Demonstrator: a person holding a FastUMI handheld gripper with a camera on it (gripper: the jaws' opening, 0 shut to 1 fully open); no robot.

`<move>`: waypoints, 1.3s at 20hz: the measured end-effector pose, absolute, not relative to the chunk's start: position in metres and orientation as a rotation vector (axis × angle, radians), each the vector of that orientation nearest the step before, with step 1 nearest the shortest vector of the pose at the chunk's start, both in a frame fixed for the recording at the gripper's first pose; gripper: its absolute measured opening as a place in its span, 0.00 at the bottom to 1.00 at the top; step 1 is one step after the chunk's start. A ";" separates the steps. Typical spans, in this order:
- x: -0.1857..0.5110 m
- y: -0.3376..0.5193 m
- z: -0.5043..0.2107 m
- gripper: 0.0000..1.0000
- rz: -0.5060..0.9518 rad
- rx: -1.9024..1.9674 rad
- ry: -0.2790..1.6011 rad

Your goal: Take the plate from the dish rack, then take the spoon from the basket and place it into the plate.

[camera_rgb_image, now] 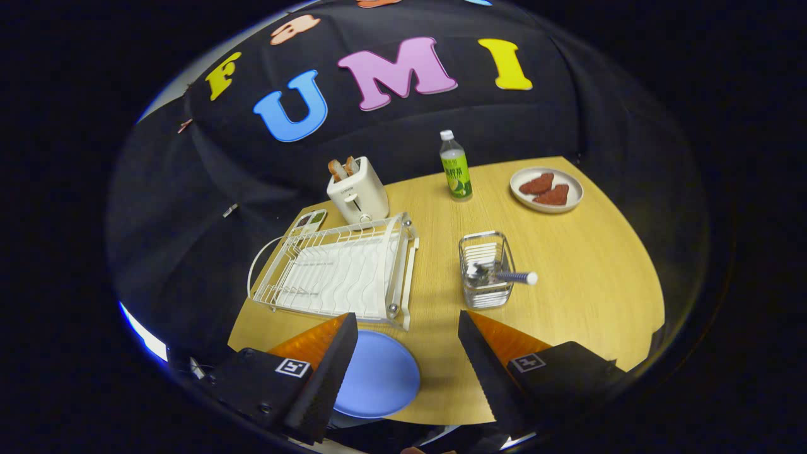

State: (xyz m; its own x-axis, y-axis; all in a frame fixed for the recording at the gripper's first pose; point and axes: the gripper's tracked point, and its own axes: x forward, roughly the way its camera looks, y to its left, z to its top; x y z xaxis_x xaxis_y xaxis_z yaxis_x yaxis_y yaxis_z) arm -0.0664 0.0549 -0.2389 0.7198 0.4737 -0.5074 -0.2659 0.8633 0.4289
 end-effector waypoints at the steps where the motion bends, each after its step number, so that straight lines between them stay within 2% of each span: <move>1: -0.060 0.043 -0.233 0.99 0.420 0.274 0.621; 6: -0.016 -0.005 -0.251 0.99 0.418 0.003 0.602; 7: -0.008 -0.009 -0.263 0.96 0.426 -0.024 0.619; 8: -0.003 -0.012 -0.276 0.84 0.434 -0.042 0.644; 9: -0.001 -0.013 -0.288 0.78 0.446 -0.049 0.676; 11: 0.004 -0.013 -0.313 0.72 0.461 -0.048 0.741; 13: 0.006 -0.011 -0.335 0.71 0.468 -0.052 0.788; 15: 0.007 -0.007 -0.343 0.56 0.474 -0.026 0.808; 16: 0.006 -0.003 -0.344 0.42 0.485 0.005 0.820; 17: 0.008 -0.003 -0.345 0.35 0.479 0.029 0.828; 18: 0.007 -0.003 -0.346 0.17 0.477 0.046 0.832; 21: 0.006 -0.002 -0.344 0.12 0.494 0.048 0.831; 26: 0.011 -0.009 -0.326 0.11 0.428 0.124 0.793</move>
